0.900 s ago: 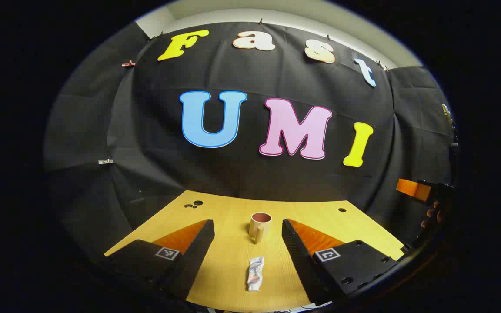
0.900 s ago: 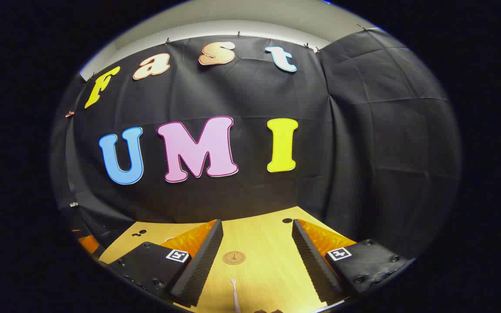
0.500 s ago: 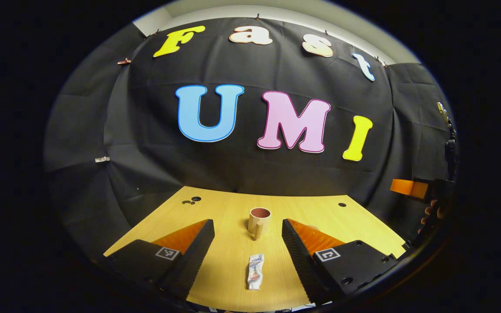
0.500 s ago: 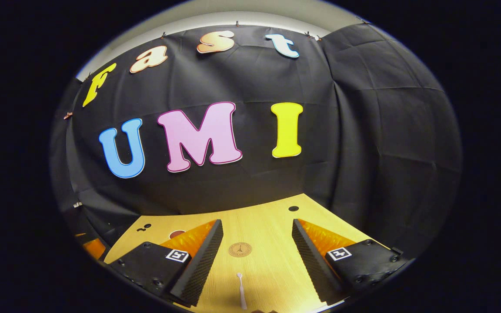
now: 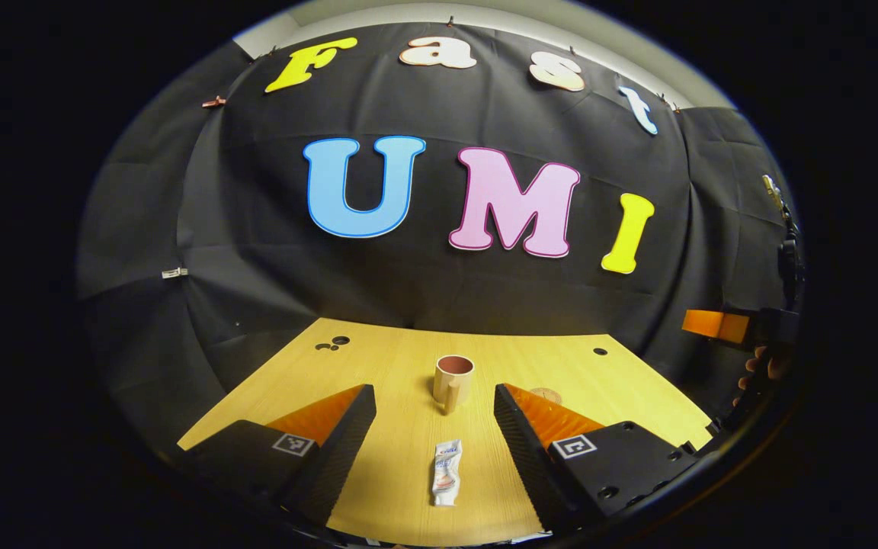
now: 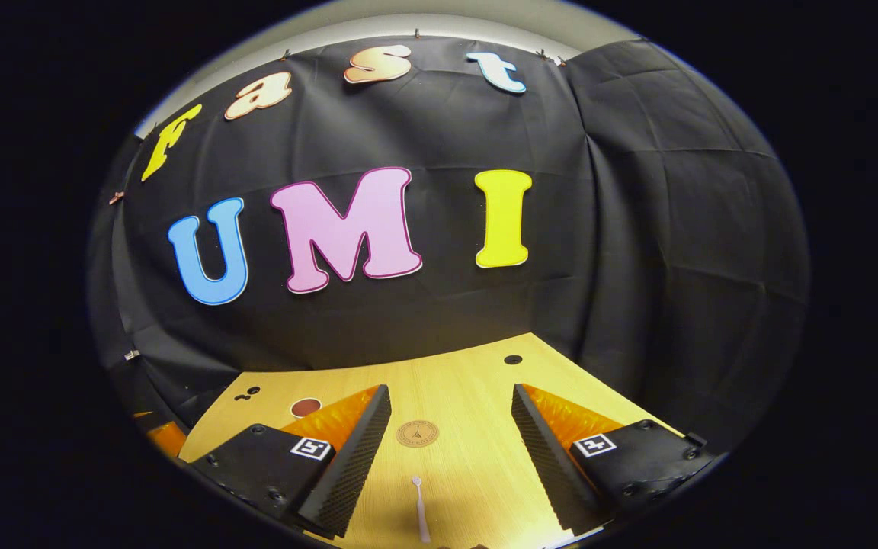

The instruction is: Put the toothbrush and toothpaste on the desktop into the cup, then pick up the cup and place it on the coaster on the desktop.

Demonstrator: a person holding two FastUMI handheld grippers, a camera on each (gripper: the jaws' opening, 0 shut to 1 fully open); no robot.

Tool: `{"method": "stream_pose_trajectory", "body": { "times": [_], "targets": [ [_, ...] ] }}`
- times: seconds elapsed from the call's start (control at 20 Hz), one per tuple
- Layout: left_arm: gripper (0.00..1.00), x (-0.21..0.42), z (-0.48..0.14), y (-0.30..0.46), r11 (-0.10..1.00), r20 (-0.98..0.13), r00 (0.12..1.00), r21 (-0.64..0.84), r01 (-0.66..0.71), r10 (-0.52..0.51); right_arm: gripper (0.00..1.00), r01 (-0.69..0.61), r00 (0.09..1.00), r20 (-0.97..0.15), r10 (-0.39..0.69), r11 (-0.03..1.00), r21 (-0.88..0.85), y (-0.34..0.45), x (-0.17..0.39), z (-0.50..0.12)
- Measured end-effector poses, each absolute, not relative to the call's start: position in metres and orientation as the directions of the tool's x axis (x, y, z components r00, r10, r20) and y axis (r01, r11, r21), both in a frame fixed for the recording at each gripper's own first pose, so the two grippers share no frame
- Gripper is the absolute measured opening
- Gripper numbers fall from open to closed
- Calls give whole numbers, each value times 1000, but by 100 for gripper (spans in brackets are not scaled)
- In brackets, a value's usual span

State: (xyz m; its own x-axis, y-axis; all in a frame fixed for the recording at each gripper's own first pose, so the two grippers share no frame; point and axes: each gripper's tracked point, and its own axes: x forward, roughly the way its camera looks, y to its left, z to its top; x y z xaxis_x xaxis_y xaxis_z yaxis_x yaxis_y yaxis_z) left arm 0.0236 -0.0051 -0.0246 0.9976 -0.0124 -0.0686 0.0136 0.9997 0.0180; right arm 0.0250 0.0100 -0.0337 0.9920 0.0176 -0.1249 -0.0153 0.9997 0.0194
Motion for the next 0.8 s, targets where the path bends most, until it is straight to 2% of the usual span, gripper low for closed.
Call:
{"method": "stream_pose_trajectory", "body": {
  "times": [0.4, 0.65, 0.8],
  "targets": [
    [97, 36, -41, -7, 1000, -128, 992, 17, 14, -12, 98, -31, 986, -161, 34, 999, 16, 10, 28, -46],
    [97, 54, -69, -4, 998, -209, 978, 65, 10, 4, 98, -61, 979, -194, 57, 998, -17, 7, 30, -58],
    [98, 70, -100, -5, 999, -295, 956, 43, 18, -5, 98, -98, 967, -238, 87, 994, -36, 9, 30, -74]
  ]
}}
